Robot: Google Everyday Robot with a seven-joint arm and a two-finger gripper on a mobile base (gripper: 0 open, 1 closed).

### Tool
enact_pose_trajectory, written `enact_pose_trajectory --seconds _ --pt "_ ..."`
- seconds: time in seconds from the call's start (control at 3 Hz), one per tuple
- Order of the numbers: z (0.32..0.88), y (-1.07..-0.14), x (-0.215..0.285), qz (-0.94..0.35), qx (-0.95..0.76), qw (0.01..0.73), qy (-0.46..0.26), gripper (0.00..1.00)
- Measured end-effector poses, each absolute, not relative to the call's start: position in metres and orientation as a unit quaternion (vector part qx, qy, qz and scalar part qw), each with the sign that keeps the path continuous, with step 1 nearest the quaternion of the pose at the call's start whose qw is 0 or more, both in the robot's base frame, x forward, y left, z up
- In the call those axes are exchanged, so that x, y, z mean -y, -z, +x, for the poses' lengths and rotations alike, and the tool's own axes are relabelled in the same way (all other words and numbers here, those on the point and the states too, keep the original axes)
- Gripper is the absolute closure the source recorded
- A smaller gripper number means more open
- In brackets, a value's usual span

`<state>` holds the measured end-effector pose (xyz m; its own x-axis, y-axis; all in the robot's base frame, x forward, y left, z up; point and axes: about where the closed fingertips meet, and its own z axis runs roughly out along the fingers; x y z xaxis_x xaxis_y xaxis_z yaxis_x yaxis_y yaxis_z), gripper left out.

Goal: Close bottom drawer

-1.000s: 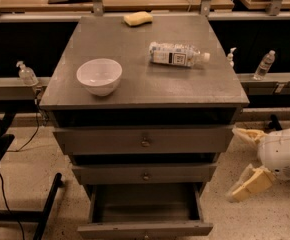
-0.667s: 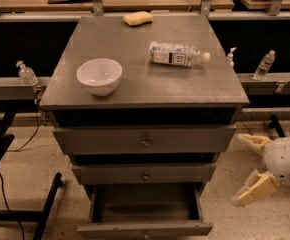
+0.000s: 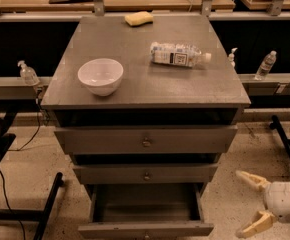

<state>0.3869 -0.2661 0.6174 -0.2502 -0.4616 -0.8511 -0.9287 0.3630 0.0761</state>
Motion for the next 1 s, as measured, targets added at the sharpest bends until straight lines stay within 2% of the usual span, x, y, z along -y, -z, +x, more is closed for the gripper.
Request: enact_pose_trajectory --seconds 0.33,1.0 --pt "0.379 -0.57 0.256 -0.457 -0.725 0.383 -0.346 0.0" --pt "0.385 -0.556 0.246 -0.467 -0.71 0.411 -0.329 0.0"
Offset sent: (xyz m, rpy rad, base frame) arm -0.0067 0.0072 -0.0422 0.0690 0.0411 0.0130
